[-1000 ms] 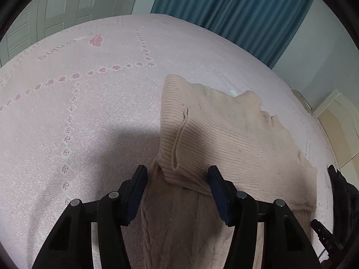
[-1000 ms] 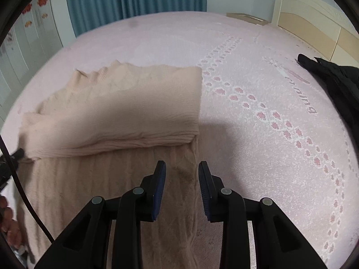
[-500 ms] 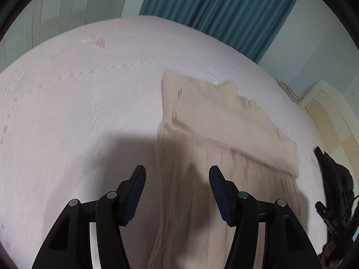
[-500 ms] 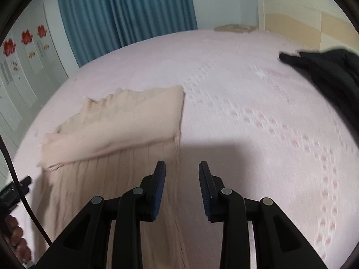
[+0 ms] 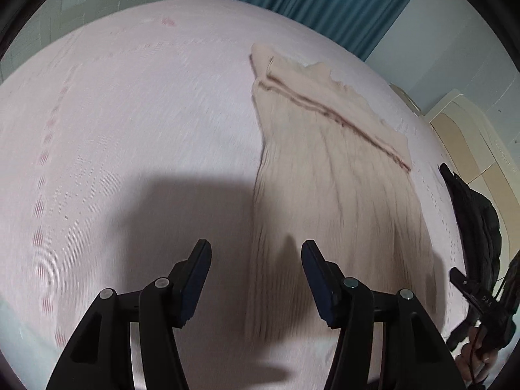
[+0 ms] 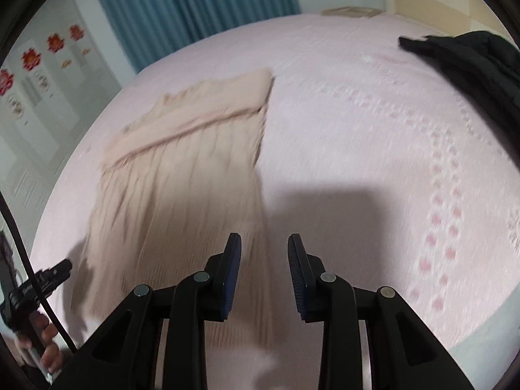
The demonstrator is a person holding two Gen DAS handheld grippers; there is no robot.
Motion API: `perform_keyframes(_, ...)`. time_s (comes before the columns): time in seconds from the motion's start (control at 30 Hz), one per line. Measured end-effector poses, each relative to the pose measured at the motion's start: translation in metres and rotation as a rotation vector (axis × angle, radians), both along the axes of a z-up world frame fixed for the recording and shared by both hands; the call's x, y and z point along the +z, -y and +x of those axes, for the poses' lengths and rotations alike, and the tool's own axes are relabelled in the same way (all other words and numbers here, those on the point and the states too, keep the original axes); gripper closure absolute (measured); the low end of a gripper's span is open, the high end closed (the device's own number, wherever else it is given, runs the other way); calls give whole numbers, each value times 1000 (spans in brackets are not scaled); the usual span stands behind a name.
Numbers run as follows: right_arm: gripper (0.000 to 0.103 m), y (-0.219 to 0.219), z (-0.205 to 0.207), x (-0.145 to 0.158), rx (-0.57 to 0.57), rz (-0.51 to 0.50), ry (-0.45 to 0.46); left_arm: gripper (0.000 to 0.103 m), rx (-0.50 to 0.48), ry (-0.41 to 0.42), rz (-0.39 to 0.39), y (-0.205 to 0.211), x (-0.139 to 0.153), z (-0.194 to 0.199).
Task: Fold small clothes
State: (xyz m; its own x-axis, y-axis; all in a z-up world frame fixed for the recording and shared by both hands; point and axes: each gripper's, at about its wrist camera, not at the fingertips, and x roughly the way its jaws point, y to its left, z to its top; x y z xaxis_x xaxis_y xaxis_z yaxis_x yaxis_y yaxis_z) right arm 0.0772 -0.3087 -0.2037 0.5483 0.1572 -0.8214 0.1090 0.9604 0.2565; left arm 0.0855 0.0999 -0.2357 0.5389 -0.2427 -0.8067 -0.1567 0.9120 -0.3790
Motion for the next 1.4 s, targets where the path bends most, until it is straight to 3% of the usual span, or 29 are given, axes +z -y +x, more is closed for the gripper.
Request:
perform_keyframes(0.37,72,-5,-17,-35,27,130,-88,47,-7,0,-92,-10,-13,-27)
perform_keyframes(0.53,75,-2,6,-42,14,177,-117,47,-15,1,-186,-13,-19,-7)
perform_keyframes(0.63,82,-4,25,-45,16,171,-124,48,-32,4,-198,-11,-21,12)
perform_keyframes(0.8,83,-6,59,-48,34,171,-127,51,-37,10,-236,-7,-25,41)
perform_keyframes(0.97,82,-6,80,-53,30,179,-131,52,1,5,-335,-11,-31,62)
perform_keyframes(1.03,82,-8,79,-52,44,163,-125,54,5,1,-353,-14,-33,63)
perform_keyframes(1.17,87,-10,69,-51,70,151,-125,68,5,-11,-356,-15,-35,56)
perform_keyframes(1.4,89,-11,36,-47,77,170,-122,71,-10,-26,-386,-13,-36,25)
